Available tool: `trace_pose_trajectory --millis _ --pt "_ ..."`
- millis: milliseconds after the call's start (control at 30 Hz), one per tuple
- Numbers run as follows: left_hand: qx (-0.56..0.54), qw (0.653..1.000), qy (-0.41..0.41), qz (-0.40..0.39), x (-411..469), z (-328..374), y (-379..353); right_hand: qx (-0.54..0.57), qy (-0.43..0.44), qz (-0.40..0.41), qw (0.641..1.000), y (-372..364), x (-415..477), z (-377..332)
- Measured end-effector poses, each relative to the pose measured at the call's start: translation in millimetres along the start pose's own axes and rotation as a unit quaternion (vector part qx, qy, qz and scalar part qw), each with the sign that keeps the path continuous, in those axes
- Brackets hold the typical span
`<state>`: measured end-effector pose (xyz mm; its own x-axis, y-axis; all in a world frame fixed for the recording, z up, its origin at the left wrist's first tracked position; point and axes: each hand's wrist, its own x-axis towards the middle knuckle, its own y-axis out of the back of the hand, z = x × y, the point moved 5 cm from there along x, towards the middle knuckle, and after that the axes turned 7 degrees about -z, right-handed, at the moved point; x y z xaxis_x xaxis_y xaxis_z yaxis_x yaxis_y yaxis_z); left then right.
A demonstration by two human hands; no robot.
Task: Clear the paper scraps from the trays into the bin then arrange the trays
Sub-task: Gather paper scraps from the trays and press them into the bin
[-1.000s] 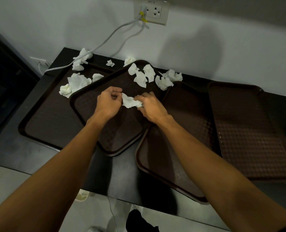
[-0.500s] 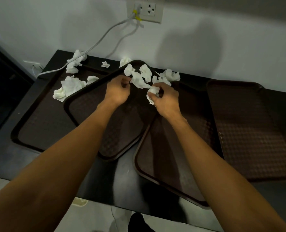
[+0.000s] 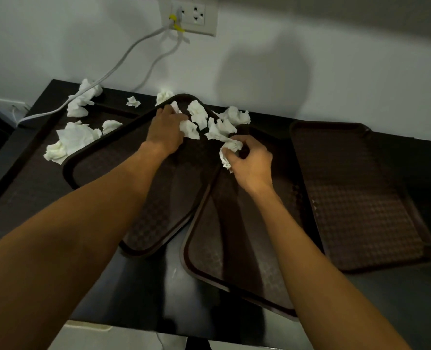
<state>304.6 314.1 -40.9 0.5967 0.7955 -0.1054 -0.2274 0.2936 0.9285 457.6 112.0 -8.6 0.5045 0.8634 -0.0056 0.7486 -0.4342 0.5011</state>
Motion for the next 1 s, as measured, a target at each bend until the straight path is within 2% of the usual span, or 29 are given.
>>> trace_pose_trajectory --millis 233,400,800,1000 --pt "-0.062 0.997 0.032 0.02 -29.2 -3.5 2.6 0.003 -0.007 -0.004 1.0 -2.8 -14.2 -3.2" --pt "-0.13 0.988 0.032 0.083 -71.2 -17.5 9.3 0.009 -0.009 -0.012 1.0 -16.1 -27.6 -11.5" --pt "-0.326 0.92 0.08 0.202 -209.2 -79.0 47.5 0.024 0.011 -0.038 0.999 -99.5 -80.4 -62.0" --pt "-0.351 0.894 0.121 0.251 -294.6 -118.2 69.2 0.046 0.021 -0.07 0.996 -157.2 -123.3 -99.0"
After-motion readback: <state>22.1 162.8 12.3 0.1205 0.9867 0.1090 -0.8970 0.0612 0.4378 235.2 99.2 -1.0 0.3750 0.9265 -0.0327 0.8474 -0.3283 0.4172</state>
